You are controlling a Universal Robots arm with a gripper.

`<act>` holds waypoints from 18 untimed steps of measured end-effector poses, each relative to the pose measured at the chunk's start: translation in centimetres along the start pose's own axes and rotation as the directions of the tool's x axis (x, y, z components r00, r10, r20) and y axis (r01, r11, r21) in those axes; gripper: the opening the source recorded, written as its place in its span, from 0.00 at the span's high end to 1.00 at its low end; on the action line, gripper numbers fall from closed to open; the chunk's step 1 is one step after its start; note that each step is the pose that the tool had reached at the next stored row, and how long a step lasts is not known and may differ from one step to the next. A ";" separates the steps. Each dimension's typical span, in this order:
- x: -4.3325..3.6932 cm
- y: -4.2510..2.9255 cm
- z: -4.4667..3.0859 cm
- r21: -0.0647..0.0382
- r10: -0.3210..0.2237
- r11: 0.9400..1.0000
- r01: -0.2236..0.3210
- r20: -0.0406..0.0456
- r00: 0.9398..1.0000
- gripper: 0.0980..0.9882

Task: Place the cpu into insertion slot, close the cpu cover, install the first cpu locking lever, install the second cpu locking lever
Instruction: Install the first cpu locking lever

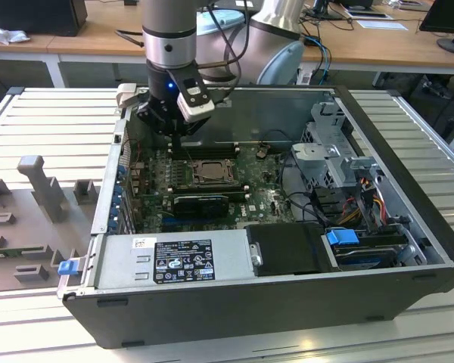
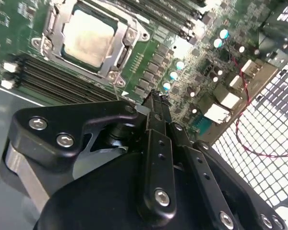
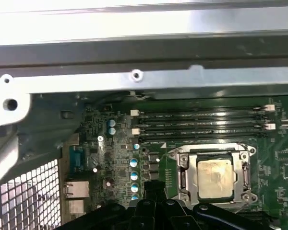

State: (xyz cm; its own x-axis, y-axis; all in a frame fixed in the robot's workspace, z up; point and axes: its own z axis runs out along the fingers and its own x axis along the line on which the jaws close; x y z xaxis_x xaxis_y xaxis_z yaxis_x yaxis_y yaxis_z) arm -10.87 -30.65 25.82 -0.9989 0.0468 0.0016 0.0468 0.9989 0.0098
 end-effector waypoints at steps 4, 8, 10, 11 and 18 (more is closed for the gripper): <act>0.35 0.96 0.33 0.000 -0.003 1.000 0.003 0.000 1.000 0.99; 0.39 2.14 0.43 0.000 -0.004 1.000 0.004 -0.001 1.000 0.99; 0.07 2.44 0.46 0.000 -0.005 1.000 0.005 -0.001 1.000 0.99; -0.09 2.48 0.47 0.000 -0.004 1.000 0.004 -0.001 1.000 0.99; -3.93 2.71 0.60 0.000 -0.004 1.000 0.004 -0.001 1.000 0.99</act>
State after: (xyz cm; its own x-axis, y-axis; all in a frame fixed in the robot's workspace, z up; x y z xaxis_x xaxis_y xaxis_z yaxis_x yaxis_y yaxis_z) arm -6.82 -28.13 25.24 -0.9991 0.0426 0.0028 0.0426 0.9990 0.0097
